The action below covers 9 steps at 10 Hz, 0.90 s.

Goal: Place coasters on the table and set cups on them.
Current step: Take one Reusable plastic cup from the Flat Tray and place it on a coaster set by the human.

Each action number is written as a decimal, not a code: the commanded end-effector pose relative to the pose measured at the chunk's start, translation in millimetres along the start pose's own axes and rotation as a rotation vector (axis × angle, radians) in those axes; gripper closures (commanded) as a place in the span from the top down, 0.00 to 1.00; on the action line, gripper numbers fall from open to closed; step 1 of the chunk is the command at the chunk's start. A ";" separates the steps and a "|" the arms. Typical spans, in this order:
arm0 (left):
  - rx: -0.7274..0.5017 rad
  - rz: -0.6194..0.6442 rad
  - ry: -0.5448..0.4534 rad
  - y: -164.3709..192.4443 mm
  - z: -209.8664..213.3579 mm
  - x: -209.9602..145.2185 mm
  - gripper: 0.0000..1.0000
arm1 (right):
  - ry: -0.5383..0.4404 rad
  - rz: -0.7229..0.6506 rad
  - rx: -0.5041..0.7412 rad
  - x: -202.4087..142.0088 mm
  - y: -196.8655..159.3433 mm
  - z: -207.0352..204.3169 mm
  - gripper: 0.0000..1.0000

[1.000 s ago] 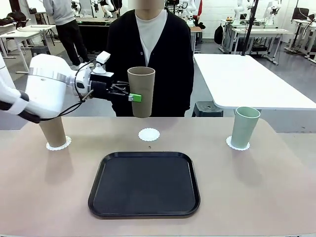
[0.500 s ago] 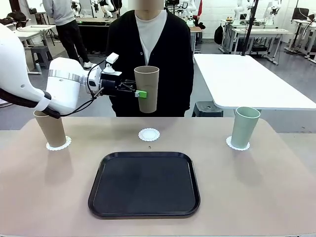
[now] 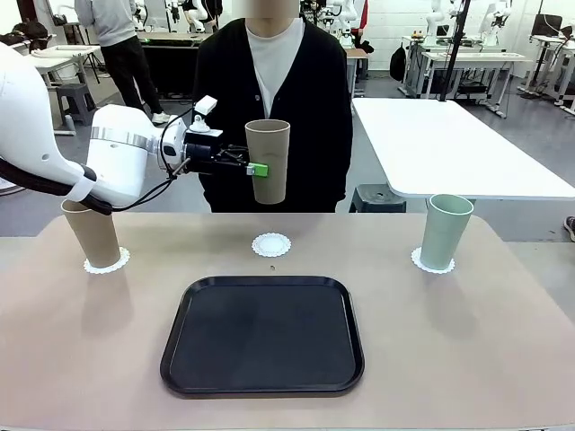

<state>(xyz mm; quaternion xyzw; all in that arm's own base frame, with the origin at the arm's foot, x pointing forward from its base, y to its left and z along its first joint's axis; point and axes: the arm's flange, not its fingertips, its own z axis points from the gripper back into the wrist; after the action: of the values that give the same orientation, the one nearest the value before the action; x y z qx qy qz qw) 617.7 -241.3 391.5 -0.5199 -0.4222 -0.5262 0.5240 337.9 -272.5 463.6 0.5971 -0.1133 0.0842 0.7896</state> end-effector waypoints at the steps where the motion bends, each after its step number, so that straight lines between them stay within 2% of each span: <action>1: 0.000 -0.001 0.000 0.1 0.0 0.4 0.87 | -0.003 -0.004 0.003 -0.4 0.1 0.7 1.00; 3: 0.000 -0.009 0.027 30.5 -9.1 -20.0 0.87 | -0.003 -0.004 0.003 -0.4 0.1 0.7 1.00; 5: -0.039 0.003 0.041 46.4 -20.6 -37.2 0.87 | -0.003 -0.004 0.003 -0.4 0.1 0.7 1.00; 9: -0.089 -0.016 0.020 60.7 -15.9 -60.7 0.87 | -0.003 -0.004 0.003 -0.4 0.1 0.7 1.00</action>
<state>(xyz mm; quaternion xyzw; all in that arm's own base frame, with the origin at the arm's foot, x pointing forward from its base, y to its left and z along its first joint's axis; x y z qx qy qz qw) 659.9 -259.8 323.2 -0.5278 -0.3963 -0.5439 0.5182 337.9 -272.5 463.6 0.5971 -0.1133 0.0842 0.7897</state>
